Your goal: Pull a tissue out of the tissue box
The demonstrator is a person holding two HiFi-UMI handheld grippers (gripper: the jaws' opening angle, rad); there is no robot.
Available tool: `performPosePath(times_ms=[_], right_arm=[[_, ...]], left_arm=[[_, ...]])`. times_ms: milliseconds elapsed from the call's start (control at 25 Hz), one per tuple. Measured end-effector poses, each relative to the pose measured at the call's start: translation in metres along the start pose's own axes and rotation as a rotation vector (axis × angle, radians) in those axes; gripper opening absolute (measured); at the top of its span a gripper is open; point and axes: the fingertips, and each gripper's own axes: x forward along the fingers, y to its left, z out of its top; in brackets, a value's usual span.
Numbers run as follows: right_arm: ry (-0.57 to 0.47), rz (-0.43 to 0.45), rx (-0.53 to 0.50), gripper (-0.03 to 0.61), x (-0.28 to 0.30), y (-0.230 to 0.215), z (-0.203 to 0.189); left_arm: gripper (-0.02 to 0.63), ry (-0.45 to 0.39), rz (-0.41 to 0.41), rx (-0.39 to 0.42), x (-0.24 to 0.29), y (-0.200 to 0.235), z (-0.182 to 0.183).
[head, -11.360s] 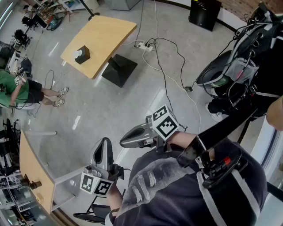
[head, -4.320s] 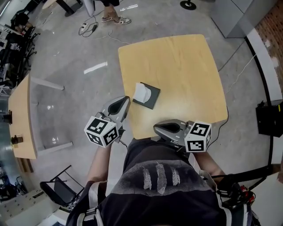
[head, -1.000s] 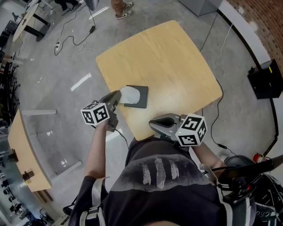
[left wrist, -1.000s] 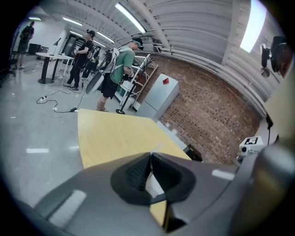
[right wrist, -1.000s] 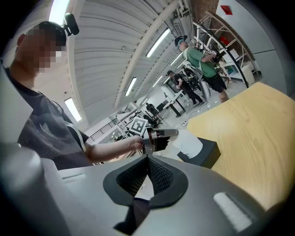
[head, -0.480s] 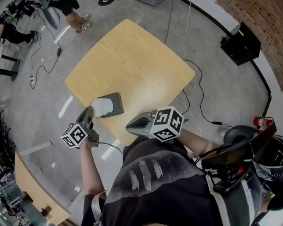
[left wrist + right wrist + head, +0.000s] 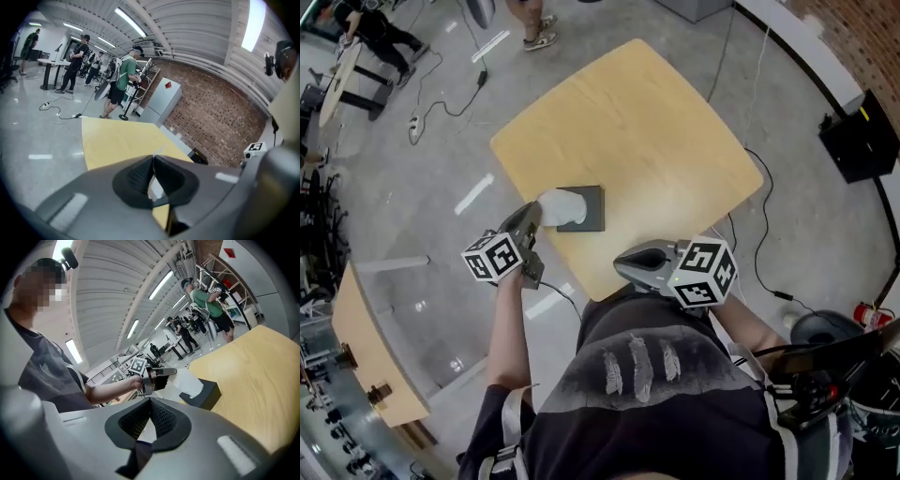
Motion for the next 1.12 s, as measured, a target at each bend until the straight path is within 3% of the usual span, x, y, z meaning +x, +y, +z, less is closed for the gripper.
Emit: performPosePath(times_ms=[640, 1120], right_arm=[[0.06, 0.062, -0.074, -0.002, 0.031, 0.014, 0.005], [0.048, 0.072, -0.081, -0.002, 0.006, 0.014, -0.002]], left_arm=[[0.008, -0.107, 0.042, -0.044, -0.052, 0.015, 0.015], [0.008, -0.173, 0.006, -0.041, -0.066, -0.032, 0.026]])
